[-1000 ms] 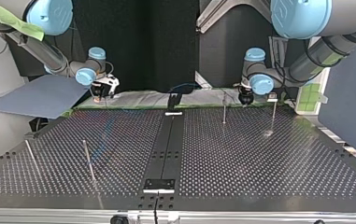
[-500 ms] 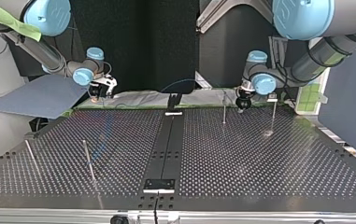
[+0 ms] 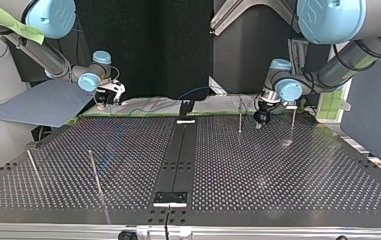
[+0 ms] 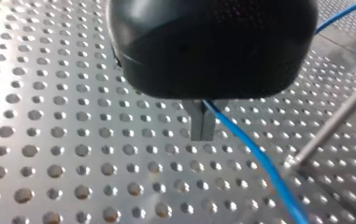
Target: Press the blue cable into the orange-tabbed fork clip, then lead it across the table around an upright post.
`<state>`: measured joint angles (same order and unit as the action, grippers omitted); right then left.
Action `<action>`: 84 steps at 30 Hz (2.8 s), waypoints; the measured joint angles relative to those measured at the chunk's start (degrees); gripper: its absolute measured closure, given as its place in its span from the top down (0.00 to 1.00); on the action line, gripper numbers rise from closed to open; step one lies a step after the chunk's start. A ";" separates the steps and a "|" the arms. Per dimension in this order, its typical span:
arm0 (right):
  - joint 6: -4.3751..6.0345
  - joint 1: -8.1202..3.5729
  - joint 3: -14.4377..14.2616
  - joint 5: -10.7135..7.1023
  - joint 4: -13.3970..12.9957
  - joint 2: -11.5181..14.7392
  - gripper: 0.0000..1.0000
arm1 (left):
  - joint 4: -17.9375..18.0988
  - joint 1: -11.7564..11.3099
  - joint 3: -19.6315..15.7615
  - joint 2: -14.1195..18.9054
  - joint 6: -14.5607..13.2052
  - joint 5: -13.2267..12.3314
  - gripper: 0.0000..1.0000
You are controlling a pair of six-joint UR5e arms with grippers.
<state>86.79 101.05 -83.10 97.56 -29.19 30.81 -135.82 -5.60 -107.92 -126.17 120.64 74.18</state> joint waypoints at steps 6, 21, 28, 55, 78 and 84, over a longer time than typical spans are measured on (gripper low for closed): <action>0.38 -0.37 0.00 -0.01 0.00 0.00 0.00 | 2.90 -0.19 0.00 1.34 2.88 -1.87 0.01; 1.22 -1.14 0.00 -0.27 0.00 -0.04 0.00 | 9.35 -0.49 -0.01 2.56 10.00 -2.16 0.01; 1.84 -1.37 -0.01 -0.29 0.00 -0.05 0.00 | 10.01 -1.24 0.00 2.57 12.99 -2.16 0.01; 5.24 -1.96 -0.01 0.26 -0.09 -0.25 0.00 | 12.85 -4.91 -0.08 2.56 17.60 1.19 0.01; 5.20 -1.95 -0.01 0.27 -0.08 -0.34 0.00 | 15.31 -9.10 -1.79 2.57 19.66 4.13 0.01; 5.09 -1.95 -0.01 0.27 -0.08 -0.34 0.00 | 15.48 -10.05 -1.95 2.57 19.67 4.39 0.01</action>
<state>91.88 99.09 -83.11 97.83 -29.28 30.46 -120.34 -15.65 -109.87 -123.60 140.31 78.58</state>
